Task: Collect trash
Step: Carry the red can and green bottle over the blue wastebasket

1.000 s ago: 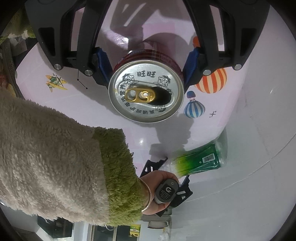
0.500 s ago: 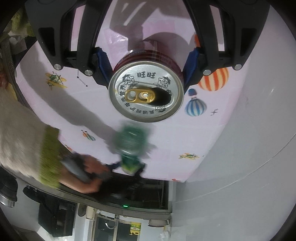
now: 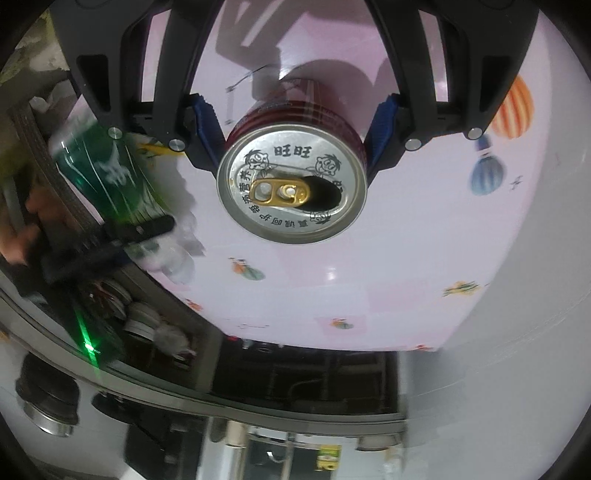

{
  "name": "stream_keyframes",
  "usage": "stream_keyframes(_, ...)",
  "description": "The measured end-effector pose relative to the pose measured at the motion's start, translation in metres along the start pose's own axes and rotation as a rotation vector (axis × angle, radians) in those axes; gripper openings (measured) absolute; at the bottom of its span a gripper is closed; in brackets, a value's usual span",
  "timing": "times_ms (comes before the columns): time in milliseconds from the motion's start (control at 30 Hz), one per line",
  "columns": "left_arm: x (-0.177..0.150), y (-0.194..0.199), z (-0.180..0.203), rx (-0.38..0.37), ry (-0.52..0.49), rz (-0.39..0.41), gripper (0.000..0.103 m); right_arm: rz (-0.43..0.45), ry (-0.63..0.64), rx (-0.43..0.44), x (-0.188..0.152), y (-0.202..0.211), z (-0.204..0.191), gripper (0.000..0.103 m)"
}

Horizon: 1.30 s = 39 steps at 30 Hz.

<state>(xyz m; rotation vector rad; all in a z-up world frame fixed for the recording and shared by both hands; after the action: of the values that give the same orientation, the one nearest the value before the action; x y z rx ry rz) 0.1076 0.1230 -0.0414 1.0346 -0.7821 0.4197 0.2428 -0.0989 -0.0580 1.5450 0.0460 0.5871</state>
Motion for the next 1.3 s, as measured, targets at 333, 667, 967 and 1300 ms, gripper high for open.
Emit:
stream_keyframes(333, 0.017, -0.033, 0.036, -0.037, -0.046, -0.039, 0.062, -0.003, -0.294, 0.000, -0.051, -0.001, 0.015, 0.086)
stream_keyframes(667, 0.038, -0.046, 0.053, -0.078, -0.067, -0.069, 0.062, 0.061, -0.427, 0.124, -0.095, 0.010, 0.030, 0.063)
stream_keyframes(967, 0.068, -0.067, 0.122, -0.196, -0.162, -0.092, 0.062, 0.178, -0.653, 0.269, -0.147, 0.037, 0.089, 0.062)
stream_keyframes(1300, 0.097, -0.137, 0.256, -0.485, -0.306, -0.220, 0.062, 0.271, -1.004, 0.173, -0.259, 0.063, 0.183, 0.062)
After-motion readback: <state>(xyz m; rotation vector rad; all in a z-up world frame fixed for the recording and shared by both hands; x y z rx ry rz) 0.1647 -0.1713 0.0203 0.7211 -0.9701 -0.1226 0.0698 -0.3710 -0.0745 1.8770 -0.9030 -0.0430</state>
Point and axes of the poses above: each gripper's, at about its wrist camera, not at the fingertips, and y roughly against the way its jaws point, z to its right, x to its top, the point moved 3 cm from there along -y, roughly the way its jaws point, and after that the axes turned 13 degrees about -x, right-handed, at the moved point
